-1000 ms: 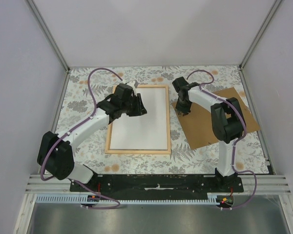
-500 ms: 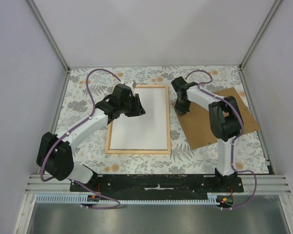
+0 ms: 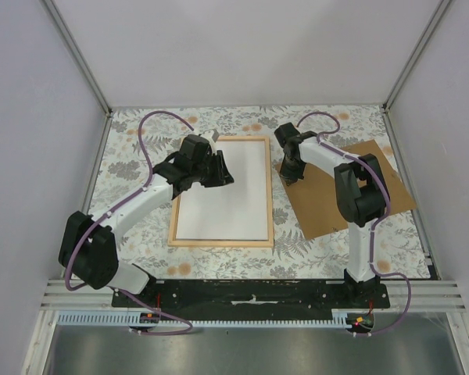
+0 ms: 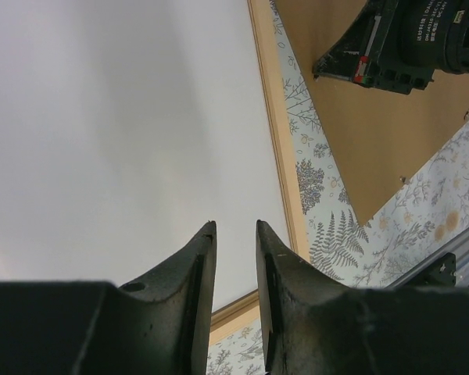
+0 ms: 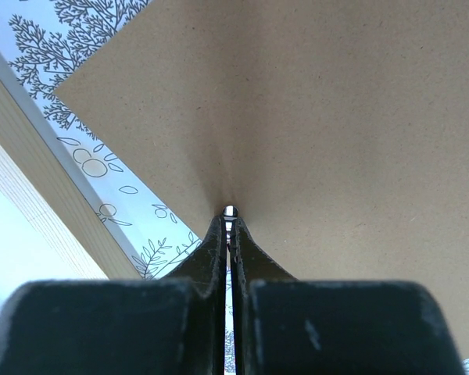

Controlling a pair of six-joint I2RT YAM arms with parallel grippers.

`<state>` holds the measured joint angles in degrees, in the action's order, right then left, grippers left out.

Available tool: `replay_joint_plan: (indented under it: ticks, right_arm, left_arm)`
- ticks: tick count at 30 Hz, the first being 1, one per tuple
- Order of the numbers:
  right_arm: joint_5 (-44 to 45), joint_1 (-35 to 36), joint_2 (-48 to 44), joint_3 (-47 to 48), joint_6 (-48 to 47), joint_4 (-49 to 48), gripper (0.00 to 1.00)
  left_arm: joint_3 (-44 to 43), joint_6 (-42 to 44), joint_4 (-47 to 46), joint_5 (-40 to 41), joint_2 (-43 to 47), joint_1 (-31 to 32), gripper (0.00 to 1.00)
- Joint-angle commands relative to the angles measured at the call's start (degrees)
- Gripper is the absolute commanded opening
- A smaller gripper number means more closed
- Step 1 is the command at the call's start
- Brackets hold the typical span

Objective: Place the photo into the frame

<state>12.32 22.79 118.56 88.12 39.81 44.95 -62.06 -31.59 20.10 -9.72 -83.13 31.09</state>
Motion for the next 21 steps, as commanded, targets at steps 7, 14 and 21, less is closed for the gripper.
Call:
replay_joint_plan:
  ticks: [7,14,21]
  right_arm:
    - [1.57,0.07,-7.11,-1.45,-1.32,-0.21,0.0]
    - [-0.01,0.24,-10.63,-2.95,-1.93,-0.21,0.0]
    - [-1.94,1.38,-12.83,-3.74,-1.67,-0.04,0.0]
  left_arm:
    - [1.15,-1.89,-5.24,-3.99,-2.38,-0.33,0.33]
    - [2.38,-5.23,-9.45,-7.15,-5.02,-0.42,0.37]
    - [3.09,-11.9,-18.32,-10.93,-9.58,-0.33,0.49]
